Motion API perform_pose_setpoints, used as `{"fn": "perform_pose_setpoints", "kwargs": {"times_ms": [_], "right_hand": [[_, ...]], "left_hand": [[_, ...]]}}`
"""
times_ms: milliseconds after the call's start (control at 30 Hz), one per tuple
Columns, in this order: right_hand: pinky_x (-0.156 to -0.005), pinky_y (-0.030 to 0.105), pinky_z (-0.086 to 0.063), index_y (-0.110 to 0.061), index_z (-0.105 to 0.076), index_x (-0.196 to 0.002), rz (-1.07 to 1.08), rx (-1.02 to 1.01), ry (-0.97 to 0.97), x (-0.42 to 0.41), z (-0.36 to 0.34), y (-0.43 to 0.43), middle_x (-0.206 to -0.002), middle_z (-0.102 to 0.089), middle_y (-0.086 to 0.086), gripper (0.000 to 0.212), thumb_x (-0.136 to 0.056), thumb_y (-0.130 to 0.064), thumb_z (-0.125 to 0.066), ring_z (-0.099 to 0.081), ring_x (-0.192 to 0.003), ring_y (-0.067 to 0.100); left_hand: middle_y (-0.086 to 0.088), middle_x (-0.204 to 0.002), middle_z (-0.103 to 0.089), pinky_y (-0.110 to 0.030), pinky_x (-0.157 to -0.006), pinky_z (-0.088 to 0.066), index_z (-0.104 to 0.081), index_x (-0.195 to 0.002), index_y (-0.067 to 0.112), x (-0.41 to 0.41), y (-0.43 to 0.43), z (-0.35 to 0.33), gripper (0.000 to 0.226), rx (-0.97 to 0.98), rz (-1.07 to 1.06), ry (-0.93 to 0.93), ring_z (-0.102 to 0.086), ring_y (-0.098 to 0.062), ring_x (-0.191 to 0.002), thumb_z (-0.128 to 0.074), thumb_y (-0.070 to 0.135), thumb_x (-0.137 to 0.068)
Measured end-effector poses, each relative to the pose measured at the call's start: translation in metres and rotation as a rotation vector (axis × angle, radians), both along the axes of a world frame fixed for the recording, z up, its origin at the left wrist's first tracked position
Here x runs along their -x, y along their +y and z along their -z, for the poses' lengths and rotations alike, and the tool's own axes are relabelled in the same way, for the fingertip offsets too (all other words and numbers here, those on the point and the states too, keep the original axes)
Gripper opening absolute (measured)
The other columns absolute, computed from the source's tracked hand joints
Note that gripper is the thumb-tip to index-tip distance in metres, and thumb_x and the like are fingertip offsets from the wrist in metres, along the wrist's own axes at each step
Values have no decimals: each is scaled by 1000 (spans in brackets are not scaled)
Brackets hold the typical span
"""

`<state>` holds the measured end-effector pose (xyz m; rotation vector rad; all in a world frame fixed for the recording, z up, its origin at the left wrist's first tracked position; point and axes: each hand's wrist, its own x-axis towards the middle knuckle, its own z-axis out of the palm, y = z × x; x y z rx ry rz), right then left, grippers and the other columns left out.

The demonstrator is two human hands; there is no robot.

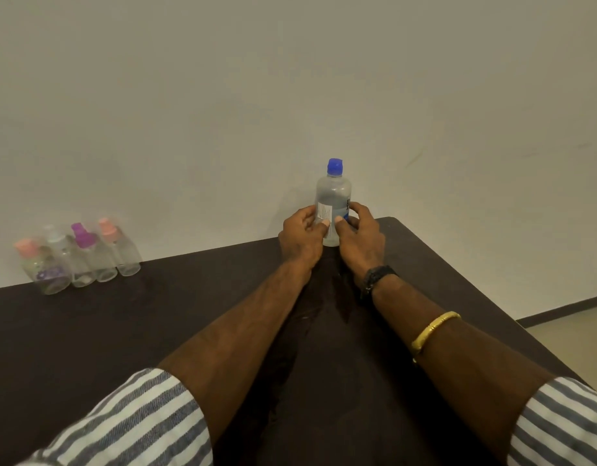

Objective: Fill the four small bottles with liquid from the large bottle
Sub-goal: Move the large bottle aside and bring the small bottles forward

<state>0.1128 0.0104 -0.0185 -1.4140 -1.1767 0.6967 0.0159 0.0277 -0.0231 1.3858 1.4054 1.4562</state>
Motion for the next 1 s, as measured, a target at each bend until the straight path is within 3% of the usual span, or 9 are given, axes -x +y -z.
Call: {"fn": "perform_pose_setpoints", "kwargs": {"times_ms": [167,367,467,600,867,1000], "right_hand": [[-107,46,-52,-22,-50,-144,-9,-12,-5,4,-11,-15,-143,-61,8,41,-104,-24,-57,-62,-127,28],[-108,47,-51,-23,-50,-145,-15,-16,-28,7,-25,-44,-143,-61,8,42,-104,-27,-58,-62,-128,28],[-107,46,-51,-22,-50,-144,-27,-24,-41,8,-31,-66,-143,-62,8,42,-104,-28,-59,-62,-127,28],[-103,42,-52,-23,-53,-142,-33,-48,-37,12,-37,-100,-136,-66,7,40,-103,-29,-59,-65,-122,26],[-98,33,-52,-21,-59,-136,-46,-63,-26,20,-36,-168,-131,-68,5,35,-101,-25,-61,-66,-118,22],[-95,31,-51,-21,-57,-139,-49,-47,-51,25,-31,-193,-133,-67,6,38,-101,-26,-61,-66,-119,22]], "left_hand": [[-8,-133,-67,-30,-99,-54,-61,-137,10,5,-14,-11,45,-20,-10,21,-66,-20,-119,-72,18,-94],[-8,-133,-68,-33,-100,-55,-61,-135,10,14,-44,-25,45,-34,1,2,-67,-21,-118,-73,19,-93],[-8,-131,-68,-32,-98,-56,-62,-134,10,21,-65,-31,44,-44,16,-3,-68,-20,-116,-74,18,-92],[-7,-125,-71,-17,-85,-55,-65,-129,9,30,-96,-38,40,-52,18,-28,-69,-15,-108,-75,14,-90],[-9,-118,-74,-5,-72,-53,-67,-127,6,41,-162,-32,40,-54,3,-54,-69,-10,-96,-77,11,-88],[-10,-119,-74,-17,-84,-57,-66,-128,7,48,-185,-24,42,-41,11,-64,-72,-14,-102,-77,11,-87]]}}
